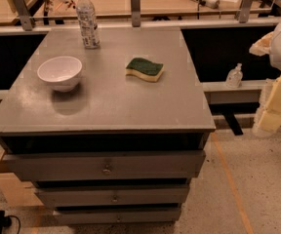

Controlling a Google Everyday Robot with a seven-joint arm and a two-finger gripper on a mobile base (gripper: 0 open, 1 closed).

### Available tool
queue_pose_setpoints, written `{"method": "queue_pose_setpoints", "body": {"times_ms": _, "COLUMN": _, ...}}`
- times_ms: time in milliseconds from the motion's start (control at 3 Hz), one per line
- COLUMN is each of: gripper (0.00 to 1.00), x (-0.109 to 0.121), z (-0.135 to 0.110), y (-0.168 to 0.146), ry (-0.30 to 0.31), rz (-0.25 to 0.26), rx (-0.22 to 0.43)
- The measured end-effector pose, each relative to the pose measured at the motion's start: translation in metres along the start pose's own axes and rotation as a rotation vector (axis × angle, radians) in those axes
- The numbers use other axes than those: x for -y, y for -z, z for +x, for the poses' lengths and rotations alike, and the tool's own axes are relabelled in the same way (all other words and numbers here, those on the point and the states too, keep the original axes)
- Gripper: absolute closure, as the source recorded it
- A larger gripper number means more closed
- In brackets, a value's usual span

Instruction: Place sponge into white bowl

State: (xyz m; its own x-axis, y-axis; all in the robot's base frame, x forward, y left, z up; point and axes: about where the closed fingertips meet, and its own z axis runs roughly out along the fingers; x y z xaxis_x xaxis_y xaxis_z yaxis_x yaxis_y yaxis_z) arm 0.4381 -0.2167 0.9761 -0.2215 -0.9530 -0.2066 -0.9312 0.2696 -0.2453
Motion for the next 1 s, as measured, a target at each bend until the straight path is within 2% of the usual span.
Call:
{"method": "queue_pose_setpoints", "body": {"times_ms": 333, "gripper": 0.0, "x": 0.0, "z": 0.0, "y": 0.0, "ry": 0.0, "rz": 0.0, "rx": 0.001}}
{"method": "queue_pose_setpoints", "body": {"times_ms": 667, "gripper": 0.0, "x": 0.012, "z": -0.013, "y": -0.01, "ry": -0.066, "rz": 0.019, "rx": 0.111}}
{"method": "queue_pose_setpoints", "body": {"times_ms": 1000, "gripper": 0.0, "x": 0.043, "z": -0.03, "y": -0.041, "ry": -0.209, "rz": 0.022, "rx": 0.343}}
